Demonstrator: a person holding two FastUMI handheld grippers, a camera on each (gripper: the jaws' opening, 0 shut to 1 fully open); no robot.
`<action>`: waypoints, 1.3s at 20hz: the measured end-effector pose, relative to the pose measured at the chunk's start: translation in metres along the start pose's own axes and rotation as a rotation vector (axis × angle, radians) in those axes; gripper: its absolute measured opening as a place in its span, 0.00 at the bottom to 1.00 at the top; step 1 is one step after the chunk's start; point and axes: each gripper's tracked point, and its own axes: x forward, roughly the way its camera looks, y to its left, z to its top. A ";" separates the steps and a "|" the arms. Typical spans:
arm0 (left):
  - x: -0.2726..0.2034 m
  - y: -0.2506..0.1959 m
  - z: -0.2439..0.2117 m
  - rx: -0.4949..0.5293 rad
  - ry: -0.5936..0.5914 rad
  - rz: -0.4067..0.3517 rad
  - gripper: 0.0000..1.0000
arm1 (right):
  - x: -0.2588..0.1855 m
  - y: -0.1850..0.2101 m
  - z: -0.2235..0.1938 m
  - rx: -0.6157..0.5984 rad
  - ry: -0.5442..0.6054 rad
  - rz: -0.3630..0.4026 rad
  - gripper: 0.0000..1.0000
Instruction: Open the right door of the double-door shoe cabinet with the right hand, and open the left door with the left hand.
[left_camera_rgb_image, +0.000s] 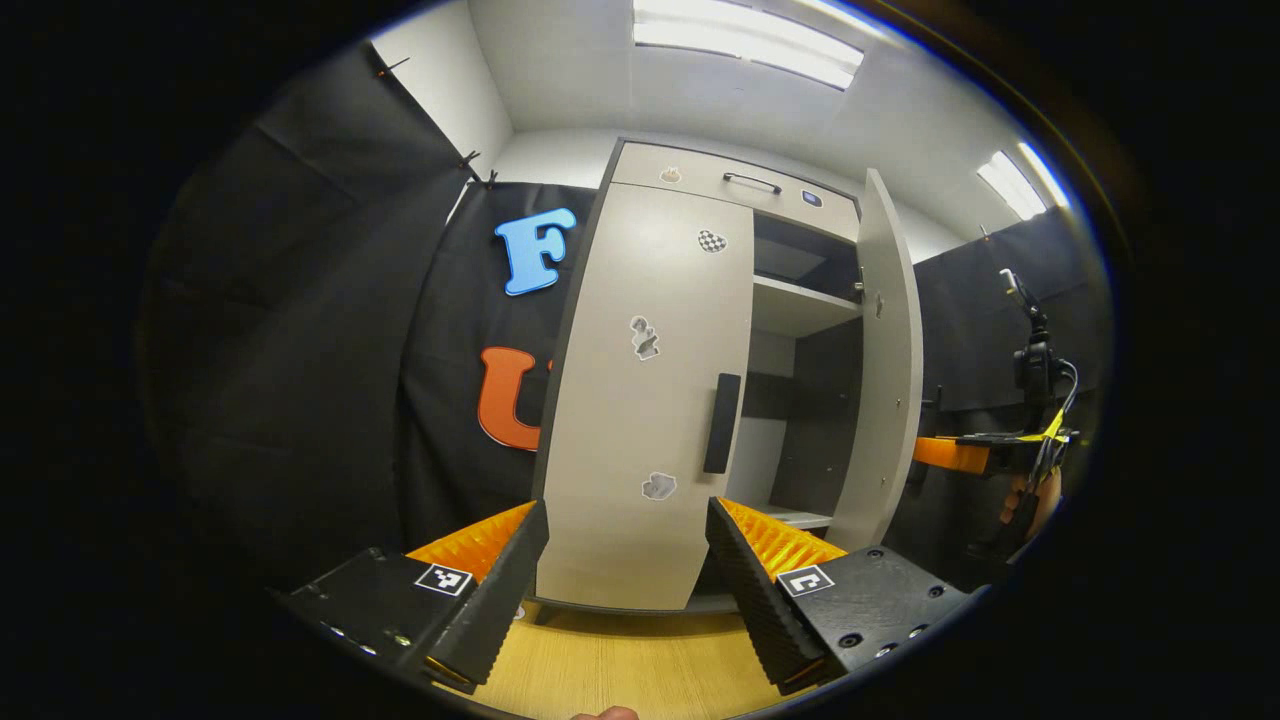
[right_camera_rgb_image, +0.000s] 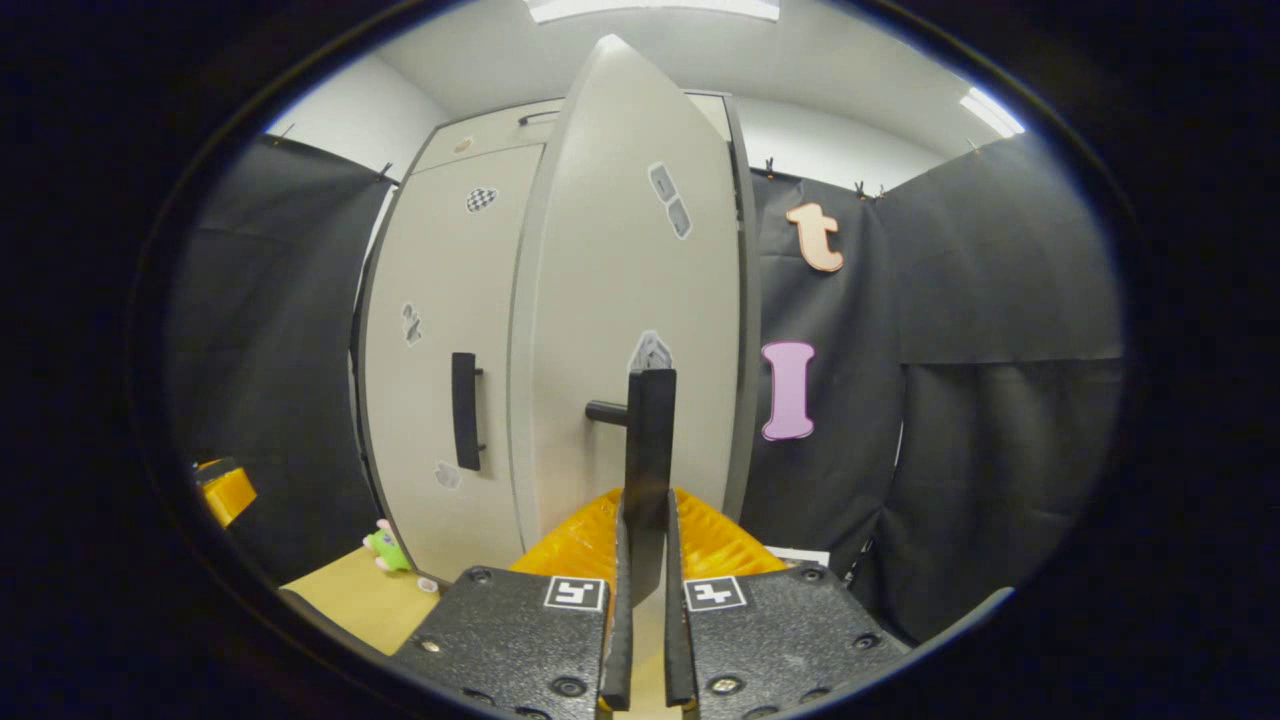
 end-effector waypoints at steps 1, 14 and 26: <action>-0.001 0.004 0.003 0.007 -0.008 0.016 0.95 | 0.002 0.002 0.000 0.003 -0.004 0.002 0.16; -0.005 0.011 0.003 0.024 -0.008 0.068 0.95 | -0.012 -0.041 0.000 0.029 0.003 -0.042 0.09; 0.003 -0.018 -0.002 0.045 0.005 0.017 0.95 | -0.014 -0.122 -0.003 0.043 0.008 -0.109 0.04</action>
